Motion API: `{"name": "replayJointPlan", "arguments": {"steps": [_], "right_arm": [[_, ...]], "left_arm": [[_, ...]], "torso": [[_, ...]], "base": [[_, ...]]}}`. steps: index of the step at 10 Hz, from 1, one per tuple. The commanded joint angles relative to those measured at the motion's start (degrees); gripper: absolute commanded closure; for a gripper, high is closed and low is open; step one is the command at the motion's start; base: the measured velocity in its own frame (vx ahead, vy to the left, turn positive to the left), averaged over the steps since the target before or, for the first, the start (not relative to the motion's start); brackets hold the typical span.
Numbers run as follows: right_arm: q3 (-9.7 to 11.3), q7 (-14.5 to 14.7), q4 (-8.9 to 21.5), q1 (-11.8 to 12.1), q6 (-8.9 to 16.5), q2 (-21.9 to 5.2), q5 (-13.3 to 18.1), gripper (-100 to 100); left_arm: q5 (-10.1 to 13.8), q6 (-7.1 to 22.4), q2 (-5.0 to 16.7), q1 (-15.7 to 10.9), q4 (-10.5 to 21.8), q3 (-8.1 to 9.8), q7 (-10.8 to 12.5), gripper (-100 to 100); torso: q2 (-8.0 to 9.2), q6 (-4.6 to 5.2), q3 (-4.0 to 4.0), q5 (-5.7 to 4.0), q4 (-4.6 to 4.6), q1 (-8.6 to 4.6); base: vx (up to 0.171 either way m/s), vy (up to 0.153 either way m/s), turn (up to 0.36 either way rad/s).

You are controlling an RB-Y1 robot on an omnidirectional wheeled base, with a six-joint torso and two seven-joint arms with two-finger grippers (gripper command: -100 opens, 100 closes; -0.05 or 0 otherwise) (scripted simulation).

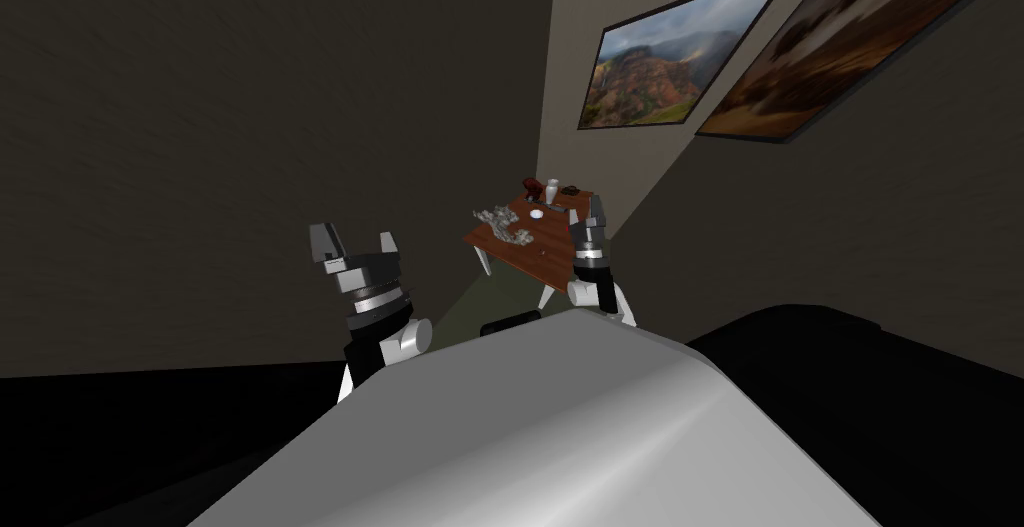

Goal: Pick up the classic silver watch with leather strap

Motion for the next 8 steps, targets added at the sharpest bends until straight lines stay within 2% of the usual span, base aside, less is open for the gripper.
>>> {"name": "replayJointPlan", "arguments": {"steps": [1, 4, 8], "right_arm": [[-0.17, 0.36, 0.91, -0.25, 0.12, -2.11, 0.28, -100], [-0.83, 1.74, 4.43, -1.30, 0.59, -6.10, 1.38, -100], [-2.30, 4.80, 12.15, -3.56, 1.64, -8.99, 3.83, -100]], "left_arm": [[0.00, 0.00, 0.00, 0.00, 0.00, 0.00, 0.00, 0], [0.00, 0.00, 0.00, 0.00, 0.00, 0.00, 0.00, 0], [0.00, 0.00, -0.01, 0.00, 0.00, -0.01, 0.00, 0]], "torso": [[0.00, 0.00, 0.00, 0.00, 0.00, 0.00], [0.06, 0.00, 0.03, 0.01, 0.01, 0.08], [0.17, 0.00, 0.09, 0.04, 0.03, 0.22]], "base": [[-0.006, 0.008, -0.012], [-0.018, 0.029, -0.018], [-0.044, 0.057, -0.039]]}}
